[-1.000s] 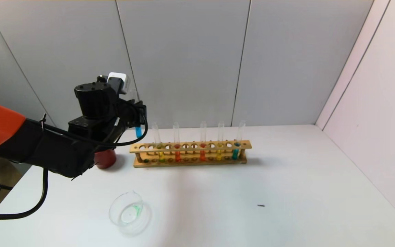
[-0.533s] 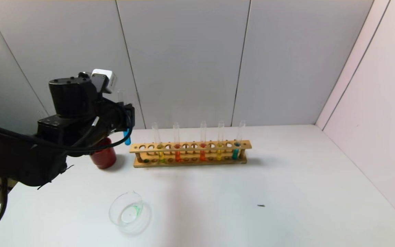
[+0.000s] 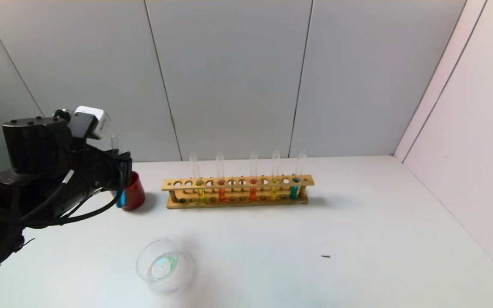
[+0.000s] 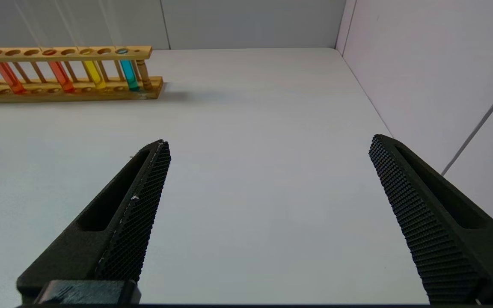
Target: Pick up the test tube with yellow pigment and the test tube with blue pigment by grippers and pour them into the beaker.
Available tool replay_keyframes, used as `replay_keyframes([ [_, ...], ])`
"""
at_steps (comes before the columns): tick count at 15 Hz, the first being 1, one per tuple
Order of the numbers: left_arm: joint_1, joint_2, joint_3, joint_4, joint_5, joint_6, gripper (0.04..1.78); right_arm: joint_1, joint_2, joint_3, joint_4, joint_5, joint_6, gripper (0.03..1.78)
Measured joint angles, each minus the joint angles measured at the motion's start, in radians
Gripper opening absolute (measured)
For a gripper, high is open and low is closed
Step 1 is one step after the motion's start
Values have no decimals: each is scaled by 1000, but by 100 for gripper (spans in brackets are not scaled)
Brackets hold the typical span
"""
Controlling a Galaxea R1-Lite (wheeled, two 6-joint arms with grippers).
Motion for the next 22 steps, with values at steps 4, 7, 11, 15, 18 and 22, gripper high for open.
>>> replay_keyframes([
  [4,20,-70,72,44,-2,89,31,0,0,0,0,0,0,170],
  [7,21,-109,98,108,-1,154,31,0,0,0,0,0,0,170],
  [11,21,-127,130,115,-1,228,31,0,0,0,0,0,0,170],
  [15,21,-119,163,131,-1,342,31,0,0,0,0,0,0,170],
  [18,20,-113,161,207,3,374,31,0,0,0,0,0,0,170],
  [22,9,-97,148,236,17,410,31,0,0,0,0,0,0,170],
])
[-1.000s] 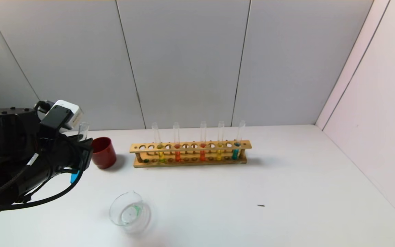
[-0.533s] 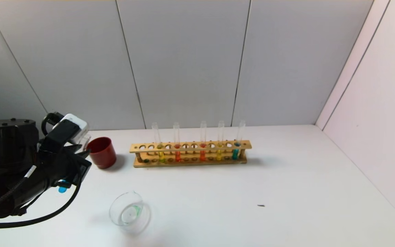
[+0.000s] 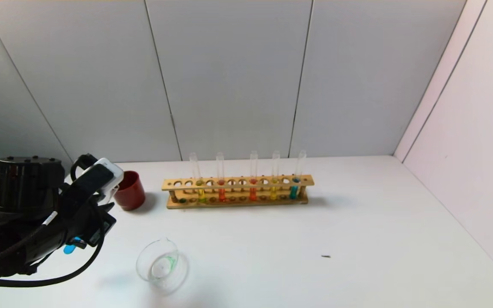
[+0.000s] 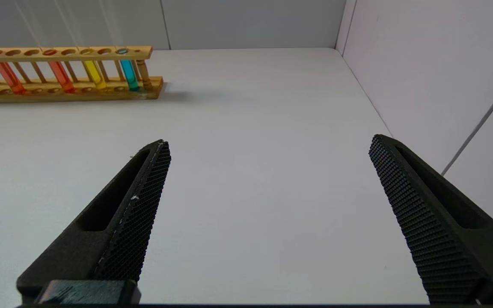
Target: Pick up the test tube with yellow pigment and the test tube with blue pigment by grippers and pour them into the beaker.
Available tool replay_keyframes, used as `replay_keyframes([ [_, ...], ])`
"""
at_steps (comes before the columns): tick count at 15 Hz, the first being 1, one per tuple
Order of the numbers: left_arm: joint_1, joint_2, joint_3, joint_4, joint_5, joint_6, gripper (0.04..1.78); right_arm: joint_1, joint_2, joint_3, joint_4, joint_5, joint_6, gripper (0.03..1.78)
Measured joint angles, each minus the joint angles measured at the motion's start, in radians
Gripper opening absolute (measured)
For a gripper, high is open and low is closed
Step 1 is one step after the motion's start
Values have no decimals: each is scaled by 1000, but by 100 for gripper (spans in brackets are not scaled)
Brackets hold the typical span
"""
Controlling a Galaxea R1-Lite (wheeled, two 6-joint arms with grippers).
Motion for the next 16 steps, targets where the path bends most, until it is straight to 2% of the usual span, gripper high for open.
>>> replay_keyframes([
  [6,-54,90,-14,27,50,58,31,0,0,0,0,0,0,170],
  [12,-180,143,-61,227,131,100,31,0,0,0,0,0,0,170],
  [16,-240,154,-86,295,181,107,31,0,0,0,0,0,0,170],
])
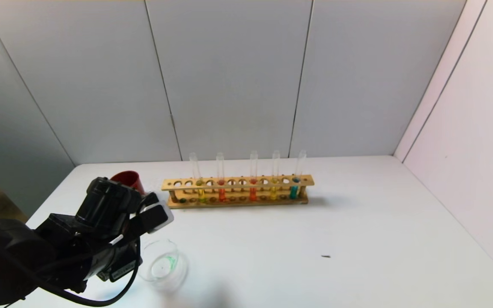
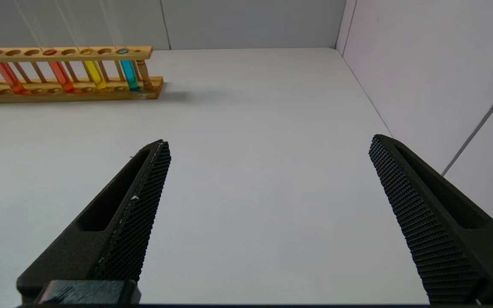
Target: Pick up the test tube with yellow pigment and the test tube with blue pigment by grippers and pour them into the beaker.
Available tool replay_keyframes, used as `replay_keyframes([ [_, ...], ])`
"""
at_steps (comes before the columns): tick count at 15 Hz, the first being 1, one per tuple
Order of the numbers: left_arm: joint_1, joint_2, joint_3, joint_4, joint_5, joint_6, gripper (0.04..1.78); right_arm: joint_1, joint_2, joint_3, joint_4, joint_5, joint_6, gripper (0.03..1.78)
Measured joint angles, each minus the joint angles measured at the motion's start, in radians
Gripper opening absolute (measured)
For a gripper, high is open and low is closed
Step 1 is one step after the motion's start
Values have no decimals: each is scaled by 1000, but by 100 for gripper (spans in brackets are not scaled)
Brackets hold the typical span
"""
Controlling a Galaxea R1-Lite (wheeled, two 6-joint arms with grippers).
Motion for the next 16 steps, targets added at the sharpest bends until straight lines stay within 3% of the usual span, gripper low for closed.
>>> replay_keyframes([
  [7,-29,13,-50,184,46,0,31,0,0,0,0,0,0,170],
  [16,-29,87,-53,189,83,0,31,0,0,0,0,0,0,170],
])
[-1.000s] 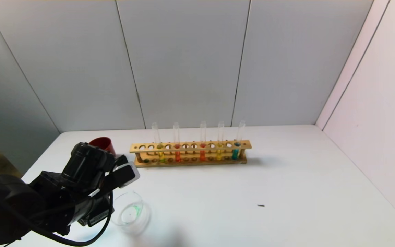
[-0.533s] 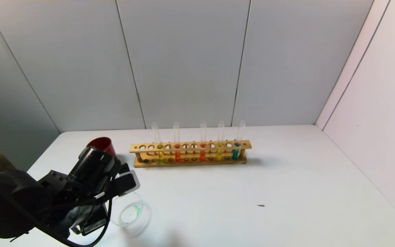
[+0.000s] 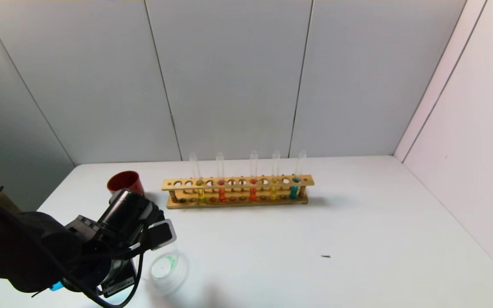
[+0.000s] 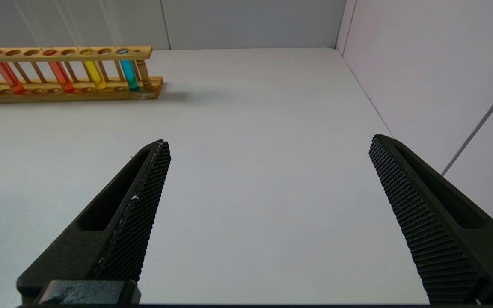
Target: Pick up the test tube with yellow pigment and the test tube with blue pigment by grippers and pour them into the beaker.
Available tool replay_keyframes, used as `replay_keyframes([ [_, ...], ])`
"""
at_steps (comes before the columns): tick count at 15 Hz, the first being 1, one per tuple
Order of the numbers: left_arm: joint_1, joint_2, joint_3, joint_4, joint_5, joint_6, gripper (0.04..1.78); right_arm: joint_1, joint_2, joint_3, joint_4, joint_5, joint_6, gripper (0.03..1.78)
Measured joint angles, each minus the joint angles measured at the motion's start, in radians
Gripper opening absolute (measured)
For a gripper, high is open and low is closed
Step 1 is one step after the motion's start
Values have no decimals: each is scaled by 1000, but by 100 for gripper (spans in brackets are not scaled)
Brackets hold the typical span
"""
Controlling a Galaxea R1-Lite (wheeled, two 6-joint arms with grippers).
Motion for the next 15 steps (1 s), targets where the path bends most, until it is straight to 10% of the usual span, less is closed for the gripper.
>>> replay_keyframes([
  [15,-50,91,-143,261,38,6,31,0,0,0,0,0,0,170],
])
